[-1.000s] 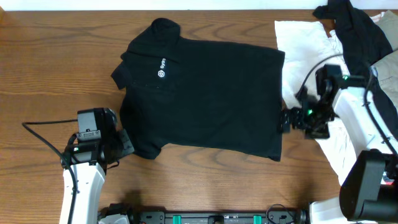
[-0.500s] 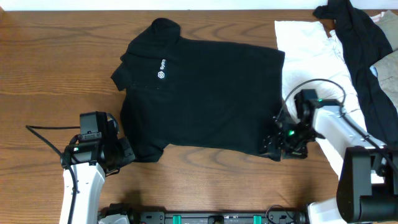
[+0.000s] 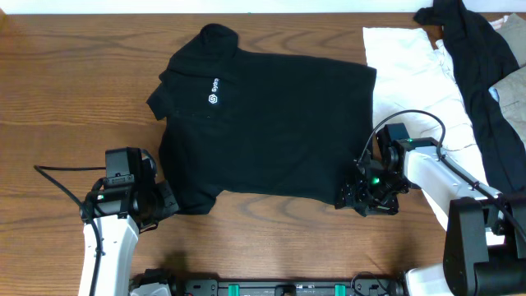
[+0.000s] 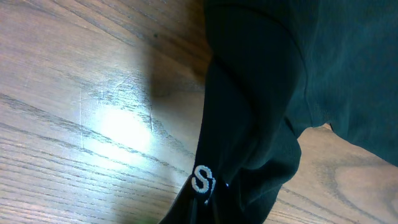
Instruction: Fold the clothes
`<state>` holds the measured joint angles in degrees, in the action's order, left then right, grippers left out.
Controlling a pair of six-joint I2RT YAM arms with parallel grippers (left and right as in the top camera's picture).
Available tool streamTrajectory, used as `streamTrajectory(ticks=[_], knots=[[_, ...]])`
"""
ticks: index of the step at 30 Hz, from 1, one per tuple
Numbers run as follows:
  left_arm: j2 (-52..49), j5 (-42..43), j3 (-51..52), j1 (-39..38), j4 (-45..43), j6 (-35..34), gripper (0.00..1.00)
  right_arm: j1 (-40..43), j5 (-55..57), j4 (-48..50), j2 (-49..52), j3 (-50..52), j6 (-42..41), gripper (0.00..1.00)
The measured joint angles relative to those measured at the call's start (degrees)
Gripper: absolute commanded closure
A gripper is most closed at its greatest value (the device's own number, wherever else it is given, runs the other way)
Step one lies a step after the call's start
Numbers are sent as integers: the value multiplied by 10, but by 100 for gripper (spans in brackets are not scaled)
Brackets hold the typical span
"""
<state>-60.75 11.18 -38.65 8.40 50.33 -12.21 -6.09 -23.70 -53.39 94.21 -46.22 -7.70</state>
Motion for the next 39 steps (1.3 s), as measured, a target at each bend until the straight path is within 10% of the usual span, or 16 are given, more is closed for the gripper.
streamTrajectory(ticks=[39], knots=[[0,0,0,0,-9,0,91,21,113,-9,-6,5,-83,6]])
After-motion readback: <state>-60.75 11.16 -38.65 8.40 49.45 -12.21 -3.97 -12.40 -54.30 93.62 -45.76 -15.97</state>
